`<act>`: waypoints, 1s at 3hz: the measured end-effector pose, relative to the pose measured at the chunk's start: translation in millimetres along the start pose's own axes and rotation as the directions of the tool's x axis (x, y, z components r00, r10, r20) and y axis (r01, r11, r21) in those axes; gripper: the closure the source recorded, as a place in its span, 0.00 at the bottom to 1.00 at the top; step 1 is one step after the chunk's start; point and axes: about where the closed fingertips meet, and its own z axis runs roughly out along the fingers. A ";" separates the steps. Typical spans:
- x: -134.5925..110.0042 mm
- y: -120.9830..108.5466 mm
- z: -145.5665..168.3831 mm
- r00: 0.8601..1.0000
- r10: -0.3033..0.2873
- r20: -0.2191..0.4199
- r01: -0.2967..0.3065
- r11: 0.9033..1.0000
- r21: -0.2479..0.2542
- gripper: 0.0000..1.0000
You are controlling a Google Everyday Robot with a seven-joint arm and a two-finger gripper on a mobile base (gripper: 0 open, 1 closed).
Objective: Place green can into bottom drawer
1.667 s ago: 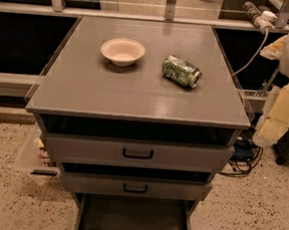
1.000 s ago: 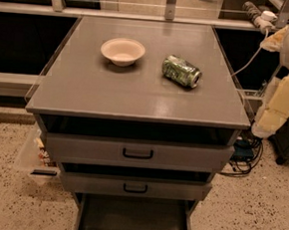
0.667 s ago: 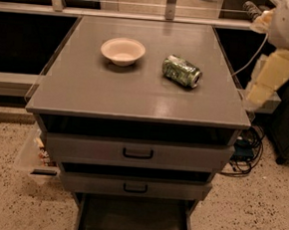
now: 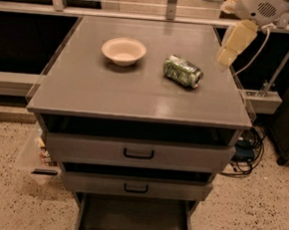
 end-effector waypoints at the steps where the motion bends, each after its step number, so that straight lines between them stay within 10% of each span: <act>1: -19.6 -28.9 22.5 0.996 0.014 0.085 -0.013 1.000 -0.013 0.00; 3: -13.9 -40.2 81.0 0.981 0.146 0.127 -0.130 0.984 -0.122 0.00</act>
Offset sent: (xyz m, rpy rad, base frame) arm 0.0900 0.0335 -0.0260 0.2068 0.1042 -0.0062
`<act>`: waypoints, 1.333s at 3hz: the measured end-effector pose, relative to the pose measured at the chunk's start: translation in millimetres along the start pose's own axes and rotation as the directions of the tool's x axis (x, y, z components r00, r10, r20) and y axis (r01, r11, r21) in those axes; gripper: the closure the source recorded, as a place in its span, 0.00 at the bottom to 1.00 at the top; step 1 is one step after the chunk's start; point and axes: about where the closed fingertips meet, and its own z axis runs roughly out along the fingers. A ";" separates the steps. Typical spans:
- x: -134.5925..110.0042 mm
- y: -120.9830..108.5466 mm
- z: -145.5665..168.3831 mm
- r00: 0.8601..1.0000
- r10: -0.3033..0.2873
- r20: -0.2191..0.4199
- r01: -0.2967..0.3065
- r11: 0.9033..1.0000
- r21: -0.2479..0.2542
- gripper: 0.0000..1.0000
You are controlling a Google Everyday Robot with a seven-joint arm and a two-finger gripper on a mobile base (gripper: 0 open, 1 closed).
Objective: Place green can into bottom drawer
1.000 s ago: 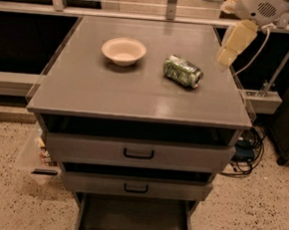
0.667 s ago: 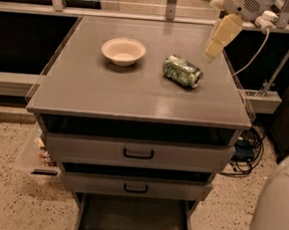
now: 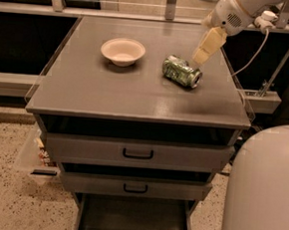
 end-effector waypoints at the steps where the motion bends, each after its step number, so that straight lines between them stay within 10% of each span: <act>1: 20.3 9.6 28.1 0.997 0.073 -0.029 -0.075 0.994 -0.076 0.00; 3: 22.6 42.9 78.4 0.995 0.062 -0.081 -0.074 0.985 -0.155 0.00; 4: 26.0 48.0 87.0 0.994 0.064 -0.090 -0.079 0.982 -0.171 0.18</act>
Offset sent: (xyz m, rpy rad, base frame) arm -0.0491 0.0212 -0.1083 -0.0495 0.2781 0.0216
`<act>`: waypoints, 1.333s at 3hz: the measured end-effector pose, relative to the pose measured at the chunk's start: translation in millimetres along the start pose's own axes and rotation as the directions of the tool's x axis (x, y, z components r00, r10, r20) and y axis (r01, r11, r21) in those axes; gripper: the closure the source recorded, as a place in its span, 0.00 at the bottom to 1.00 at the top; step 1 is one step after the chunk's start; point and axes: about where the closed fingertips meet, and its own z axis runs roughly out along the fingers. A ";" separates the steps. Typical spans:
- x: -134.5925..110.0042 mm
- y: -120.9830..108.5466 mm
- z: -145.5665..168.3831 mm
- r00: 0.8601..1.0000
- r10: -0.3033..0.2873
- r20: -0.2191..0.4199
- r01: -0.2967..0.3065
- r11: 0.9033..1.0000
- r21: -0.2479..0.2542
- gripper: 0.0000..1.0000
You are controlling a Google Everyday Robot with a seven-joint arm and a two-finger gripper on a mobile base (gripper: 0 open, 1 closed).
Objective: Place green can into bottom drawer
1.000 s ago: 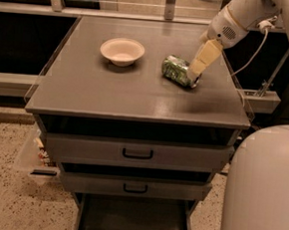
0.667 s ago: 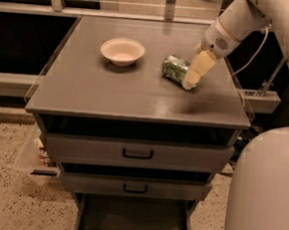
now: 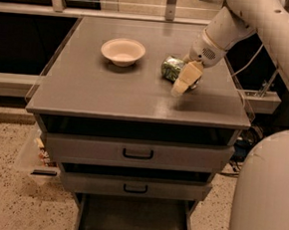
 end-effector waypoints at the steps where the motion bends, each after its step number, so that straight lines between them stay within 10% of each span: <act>1: 0.0 0.0 0.0 1.000 0.000 0.000 0.000 1.000 0.000 0.42; 4: 0.0 0.0 0.1 1.000 0.000 0.000 0.000 1.000 0.000 1.00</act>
Offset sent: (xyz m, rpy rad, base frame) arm 0.0000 0.0000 0.0000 0.0000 0.0000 0.0000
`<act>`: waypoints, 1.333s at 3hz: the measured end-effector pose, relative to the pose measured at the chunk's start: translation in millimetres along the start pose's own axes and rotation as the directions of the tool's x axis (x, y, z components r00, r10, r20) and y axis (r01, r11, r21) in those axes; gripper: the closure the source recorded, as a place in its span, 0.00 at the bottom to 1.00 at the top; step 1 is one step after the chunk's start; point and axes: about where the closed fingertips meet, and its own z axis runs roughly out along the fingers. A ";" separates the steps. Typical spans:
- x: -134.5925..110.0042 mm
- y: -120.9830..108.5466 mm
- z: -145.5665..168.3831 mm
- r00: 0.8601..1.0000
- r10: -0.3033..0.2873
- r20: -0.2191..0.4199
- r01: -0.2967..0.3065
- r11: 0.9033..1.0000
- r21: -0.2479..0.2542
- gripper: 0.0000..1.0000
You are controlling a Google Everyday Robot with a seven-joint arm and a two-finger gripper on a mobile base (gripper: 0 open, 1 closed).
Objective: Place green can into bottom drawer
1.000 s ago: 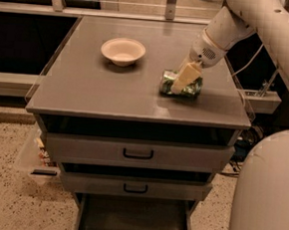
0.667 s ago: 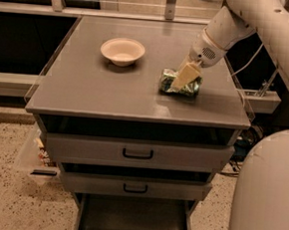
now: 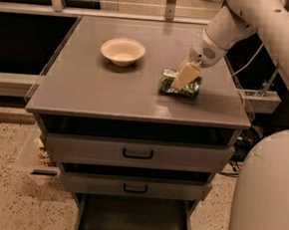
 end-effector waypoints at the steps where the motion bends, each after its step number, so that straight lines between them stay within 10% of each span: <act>1: -2.6 -1.1 2.0 1.000 -0.001 -0.001 0.001 1.000 -0.009 1.00; 4: -0.4 25.0 -69.3 0.998 0.011 0.064 -0.007 0.998 -0.063 1.00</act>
Offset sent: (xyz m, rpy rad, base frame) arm -0.0431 -0.0304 0.0291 -0.0226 0.2543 0.1574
